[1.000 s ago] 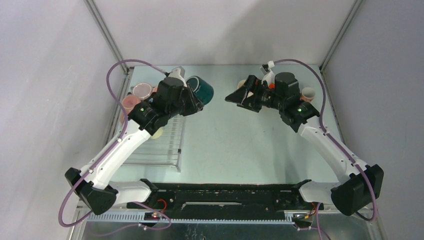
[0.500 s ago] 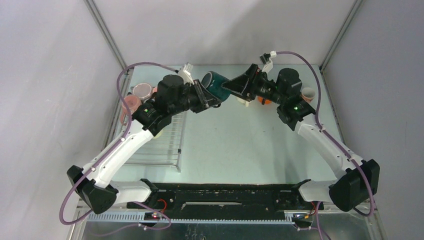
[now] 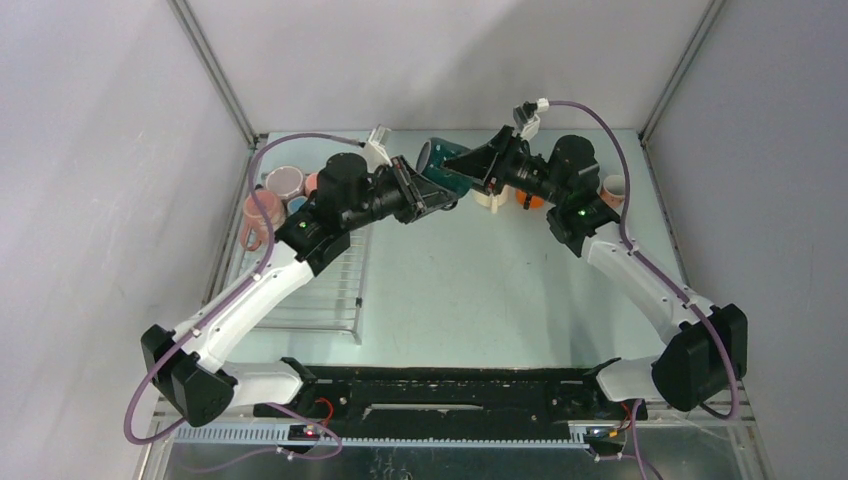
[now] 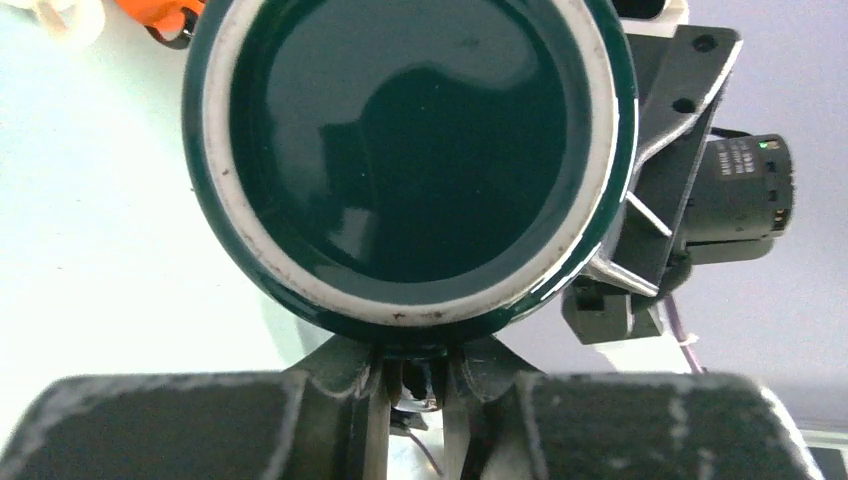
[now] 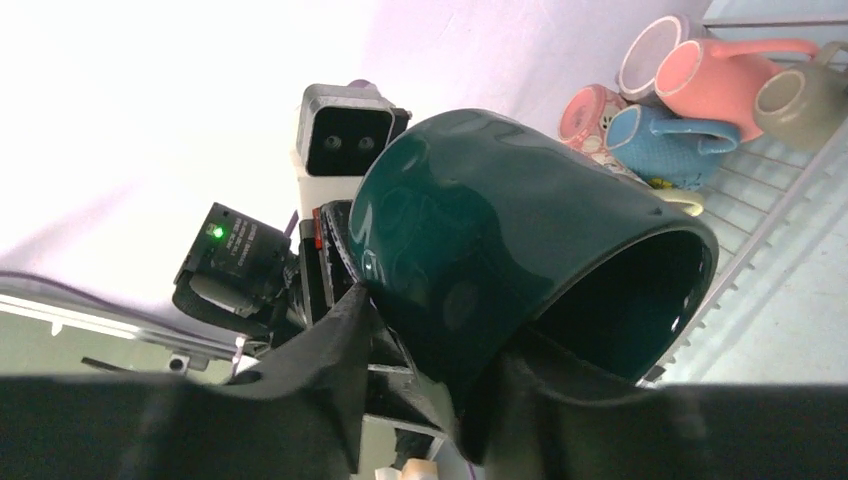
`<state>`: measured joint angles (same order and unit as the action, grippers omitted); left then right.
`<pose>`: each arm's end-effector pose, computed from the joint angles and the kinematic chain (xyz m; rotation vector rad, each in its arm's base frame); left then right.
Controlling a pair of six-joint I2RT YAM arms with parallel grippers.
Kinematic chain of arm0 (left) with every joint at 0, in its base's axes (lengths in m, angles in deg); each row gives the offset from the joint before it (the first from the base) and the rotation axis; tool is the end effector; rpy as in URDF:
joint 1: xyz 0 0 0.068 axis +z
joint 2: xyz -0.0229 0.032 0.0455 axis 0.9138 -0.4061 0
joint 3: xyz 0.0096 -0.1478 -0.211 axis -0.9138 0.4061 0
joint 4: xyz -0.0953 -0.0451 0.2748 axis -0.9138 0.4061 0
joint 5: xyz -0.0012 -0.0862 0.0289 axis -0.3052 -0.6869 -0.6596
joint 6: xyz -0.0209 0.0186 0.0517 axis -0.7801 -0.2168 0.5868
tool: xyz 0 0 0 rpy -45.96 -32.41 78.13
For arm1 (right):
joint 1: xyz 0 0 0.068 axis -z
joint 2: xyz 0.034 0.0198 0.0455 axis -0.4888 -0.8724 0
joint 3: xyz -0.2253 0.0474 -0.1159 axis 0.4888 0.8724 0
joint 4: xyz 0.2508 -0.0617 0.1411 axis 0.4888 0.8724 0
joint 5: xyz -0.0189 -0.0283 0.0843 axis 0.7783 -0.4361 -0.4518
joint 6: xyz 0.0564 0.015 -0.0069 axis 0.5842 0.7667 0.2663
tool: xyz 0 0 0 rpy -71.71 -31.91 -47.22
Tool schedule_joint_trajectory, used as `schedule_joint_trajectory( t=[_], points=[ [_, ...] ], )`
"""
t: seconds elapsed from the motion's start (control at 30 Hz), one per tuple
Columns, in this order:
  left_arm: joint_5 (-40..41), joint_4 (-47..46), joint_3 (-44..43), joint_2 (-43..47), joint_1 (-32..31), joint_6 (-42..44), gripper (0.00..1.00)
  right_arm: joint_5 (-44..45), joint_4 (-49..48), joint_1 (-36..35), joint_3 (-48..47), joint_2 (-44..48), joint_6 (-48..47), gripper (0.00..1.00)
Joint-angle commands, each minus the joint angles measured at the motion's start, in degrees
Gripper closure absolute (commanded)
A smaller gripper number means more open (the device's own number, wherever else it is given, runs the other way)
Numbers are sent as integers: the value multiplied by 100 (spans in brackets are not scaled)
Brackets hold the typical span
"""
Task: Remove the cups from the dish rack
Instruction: Place the cup at the center of the board.
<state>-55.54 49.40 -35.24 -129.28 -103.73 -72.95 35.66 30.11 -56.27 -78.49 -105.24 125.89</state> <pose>0.2549 -0.2125 0.3848 -0.1509 2.0282 -1.4234 0.3084 0.1859 0.3817 -0.0500 1.7574 1.7024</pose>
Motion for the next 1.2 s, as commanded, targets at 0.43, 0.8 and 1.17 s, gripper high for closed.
schedule_joint_trajectory(
  t=[0.43,0.8,1.17],
  points=[
    [-571,-1194,626,389,-24,-305,49,264,-519,-270,-51,114,-42,100],
    [162,211,702,898,-14,819,0,1129,1848,-254,-824,140,-1474,100],
    [1321,2003,199,1287,-7,2206,0,2833,5029,-374,-2573,-1094,-3622,100]
  ],
)
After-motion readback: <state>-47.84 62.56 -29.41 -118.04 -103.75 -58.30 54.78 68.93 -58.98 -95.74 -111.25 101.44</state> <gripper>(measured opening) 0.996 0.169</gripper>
